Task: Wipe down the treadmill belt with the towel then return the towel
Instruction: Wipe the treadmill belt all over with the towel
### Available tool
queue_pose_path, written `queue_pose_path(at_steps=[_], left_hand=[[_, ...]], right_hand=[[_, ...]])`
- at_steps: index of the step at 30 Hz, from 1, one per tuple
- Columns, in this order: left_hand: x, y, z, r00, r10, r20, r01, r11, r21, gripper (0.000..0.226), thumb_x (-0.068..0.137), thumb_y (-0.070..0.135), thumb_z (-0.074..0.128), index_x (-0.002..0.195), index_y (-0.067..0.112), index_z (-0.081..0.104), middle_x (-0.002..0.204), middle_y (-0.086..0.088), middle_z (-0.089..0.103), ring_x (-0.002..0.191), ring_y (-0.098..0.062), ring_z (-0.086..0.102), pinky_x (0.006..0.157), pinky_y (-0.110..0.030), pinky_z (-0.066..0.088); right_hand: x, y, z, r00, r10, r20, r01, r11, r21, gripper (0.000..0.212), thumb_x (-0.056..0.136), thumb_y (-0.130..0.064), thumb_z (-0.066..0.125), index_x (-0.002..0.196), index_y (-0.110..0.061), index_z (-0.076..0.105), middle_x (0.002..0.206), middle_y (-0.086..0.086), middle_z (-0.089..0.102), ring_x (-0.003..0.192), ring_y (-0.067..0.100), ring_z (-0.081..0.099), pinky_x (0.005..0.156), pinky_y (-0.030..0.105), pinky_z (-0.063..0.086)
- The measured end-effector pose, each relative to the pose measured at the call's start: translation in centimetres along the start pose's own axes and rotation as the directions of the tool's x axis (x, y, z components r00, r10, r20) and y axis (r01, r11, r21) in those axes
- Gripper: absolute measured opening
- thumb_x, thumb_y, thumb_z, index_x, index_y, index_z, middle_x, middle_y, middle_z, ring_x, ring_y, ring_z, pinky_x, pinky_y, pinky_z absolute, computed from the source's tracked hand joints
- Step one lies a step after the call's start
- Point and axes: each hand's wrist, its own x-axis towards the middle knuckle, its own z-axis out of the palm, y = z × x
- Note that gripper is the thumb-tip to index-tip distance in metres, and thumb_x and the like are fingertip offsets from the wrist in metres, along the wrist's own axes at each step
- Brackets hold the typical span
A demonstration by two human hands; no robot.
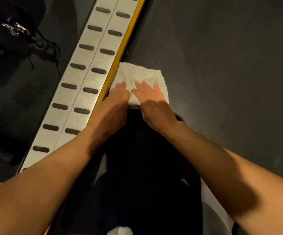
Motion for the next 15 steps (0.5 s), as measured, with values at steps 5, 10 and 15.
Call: queue_pose_path(at_steps=[5, 10, 15], left_hand=[[-2.5, 1.9, 1.1, 0.996, 0.094, -0.009, -0.094, 0.988, -0.123, 0.028, 0.082, 0.014, 0.066, 0.105, 0.008, 0.052, 0.112, -0.014, 0.06, 0.106, -0.031, 0.058, 0.085, -0.043, 0.053], [-0.1, 1.2, 1.3, 0.997, -0.034, -0.063, 0.02, 0.976, -0.217, 0.045, 0.091, 0.011, 0.059, 0.133, 0.007, 0.045, 0.133, -0.017, 0.054, 0.106, -0.033, 0.063, 0.089, -0.04, 0.052], [-4.7, 3.6, 2.0, 0.988, 0.139, 0.069, -0.134, 0.988, -0.077, 0.044, 0.081, 0.012, 0.063, 0.123, 0.001, 0.052, 0.134, -0.022, 0.052, 0.128, -0.037, 0.046, 0.103, -0.047, 0.038]], right_hand=[[-3.2, 0.4, -1.5, 0.996, 0.048, 0.077, -0.053, 0.997, 0.064, 0.051, 0.084, 0.0, 0.059, 0.132, -0.012, 0.052, 0.126, 0.014, 0.059, 0.119, 0.032, 0.053, 0.101, 0.049, 0.045], [0.0, 1.9, -0.2, 0.999, 0.008, 0.049, -0.006, 0.999, -0.04, 0.054, 0.083, 0.003, 0.053, 0.136, -0.012, 0.051, 0.144, 0.011, 0.045, 0.138, 0.031, 0.035, 0.118, 0.043, 0.013], [-6.3, 0.6, -1.7, 0.991, 0.003, 0.137, -0.003, 1.0, 0.0, 0.055, 0.077, 0.0, 0.054, 0.13, -0.012, 0.053, 0.14, 0.008, 0.05, 0.135, 0.029, 0.04, 0.116, 0.045, 0.021]])
